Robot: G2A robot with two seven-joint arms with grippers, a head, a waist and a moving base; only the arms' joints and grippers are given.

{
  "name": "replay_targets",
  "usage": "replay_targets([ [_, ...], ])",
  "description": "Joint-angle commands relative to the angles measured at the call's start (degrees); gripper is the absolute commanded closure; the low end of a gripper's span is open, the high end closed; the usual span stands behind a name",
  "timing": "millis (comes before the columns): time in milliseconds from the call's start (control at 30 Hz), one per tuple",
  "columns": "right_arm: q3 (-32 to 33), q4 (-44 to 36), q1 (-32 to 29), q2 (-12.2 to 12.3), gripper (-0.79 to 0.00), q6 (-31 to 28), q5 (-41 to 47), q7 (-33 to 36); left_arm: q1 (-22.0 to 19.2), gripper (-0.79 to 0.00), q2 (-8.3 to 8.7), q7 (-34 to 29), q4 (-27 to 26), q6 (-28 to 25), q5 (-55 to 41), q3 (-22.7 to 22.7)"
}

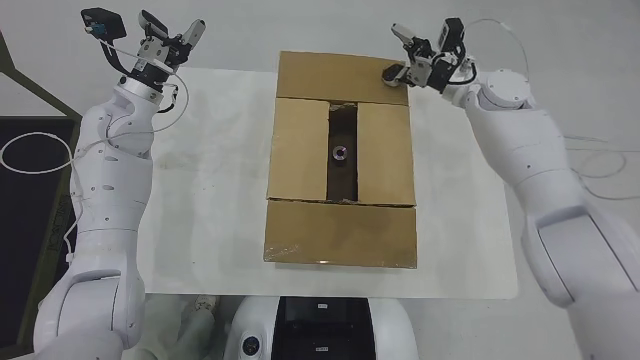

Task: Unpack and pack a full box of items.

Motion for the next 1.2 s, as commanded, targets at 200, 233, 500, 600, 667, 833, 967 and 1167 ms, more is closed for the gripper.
replay_targets([
  [200, 0.1, 2.7, 0.3, -1.3, -0.785, 3.6, -0.4, -0.8, 0.0, -0.785, 0.00, 0.0, 0.0, 0.0, 0.0, 0.0],
  [233, 0.1, 3.1, 0.3, -1.4, -0.785, 4.1, -0.4, -0.8, 0.0, -0.785, 0.00, 0.0, 0.0, 0.0, 0.0, 0.0],
  [500, 0.3, 5.8, 1.0, -2.4, -0.785, 7.4, -1.3, -1.1, 0.0, -0.785, 0.00, 0.0, 0.0, 0.0, 0.0, 0.0],
  [600, 0.4, 6.7, 1.2, -2.8, -0.785, 8.2, -1.6, -1.1, 0.0, -0.785, 0.00, 0.0, 0.0, 0.0, 0.0, 0.0],
  [667, 0.5, 7.3, 1.4, -3.0, -0.785, 8.7, -1.8, -1.2, 0.0, -0.785, 0.00, 0.0, 0.0, 0.0, 0.0, 0.0],
  [833, 0.8, 8.6, 1.7, -3.5, -0.785, 9.4, -2.3, -1.3, 0.0, -0.785, 0.00, 0.0, 0.0, 0.0, 0.0, 0.0],
  [967, 1.9, 9.2, 2.5, -3.5, -0.785, 8.2, -1.5, -0.4, 0.0, -0.785, 0.00, 0.0, 0.0, 0.0, 0.0, 0.0],
  [1167, 3.9, 9.2, 4.1, -2.6, -0.785, 4.1, -1.1, 2.1, 0.0, -0.785, 0.00, 0.0, 0.0, 0.0, 0.0, 0.0],
])
